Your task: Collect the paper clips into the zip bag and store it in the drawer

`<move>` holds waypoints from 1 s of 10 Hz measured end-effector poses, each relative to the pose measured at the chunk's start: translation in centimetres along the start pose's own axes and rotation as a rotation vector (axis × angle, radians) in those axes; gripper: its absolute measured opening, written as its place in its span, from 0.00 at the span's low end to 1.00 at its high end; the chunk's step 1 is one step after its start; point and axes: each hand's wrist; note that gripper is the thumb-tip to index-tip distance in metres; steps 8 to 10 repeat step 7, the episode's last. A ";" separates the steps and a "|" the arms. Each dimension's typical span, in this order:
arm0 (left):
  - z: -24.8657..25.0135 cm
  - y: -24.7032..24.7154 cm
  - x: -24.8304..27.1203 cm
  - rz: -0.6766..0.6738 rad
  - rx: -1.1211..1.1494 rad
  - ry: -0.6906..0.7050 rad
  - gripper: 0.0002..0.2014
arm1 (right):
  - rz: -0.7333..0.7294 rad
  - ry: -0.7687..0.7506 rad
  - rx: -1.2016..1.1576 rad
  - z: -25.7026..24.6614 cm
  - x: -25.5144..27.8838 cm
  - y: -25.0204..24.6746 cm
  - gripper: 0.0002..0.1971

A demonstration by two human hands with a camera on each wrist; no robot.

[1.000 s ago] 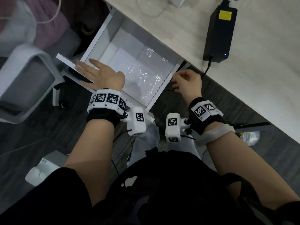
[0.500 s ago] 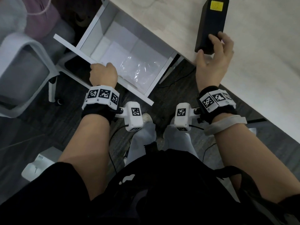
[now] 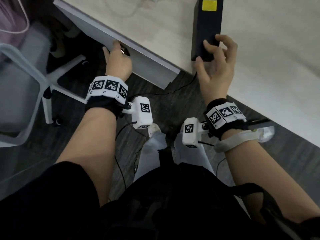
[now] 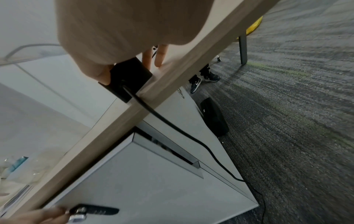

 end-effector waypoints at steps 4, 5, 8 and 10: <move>1.1 0.5 -3.3 -0.094 -0.134 -0.030 0.26 | 0.019 0.039 -0.028 -0.1 -0.2 0.4 0.12; 2.3 0.6 -3.4 -0.072 -0.151 -0.122 0.29 | -0.048 0.074 -0.064 -0.2 -0.6 -0.6 0.12; 7.5 2.5 2.5 -0.158 -0.100 -0.101 0.20 | -0.272 0.260 -0.295 -1.0 -2.9 -4.9 0.11; 7.5 2.5 2.5 -0.158 -0.100 -0.101 0.20 | -0.272 0.260 -0.295 -1.0 -2.9 -4.9 0.11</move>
Point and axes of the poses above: each hand's wrist, its own x-axis away from the middle knuckle, its own y-axis out of the palm, z = x × y, and after that the axes turned 7 degrees about -z, right-handed
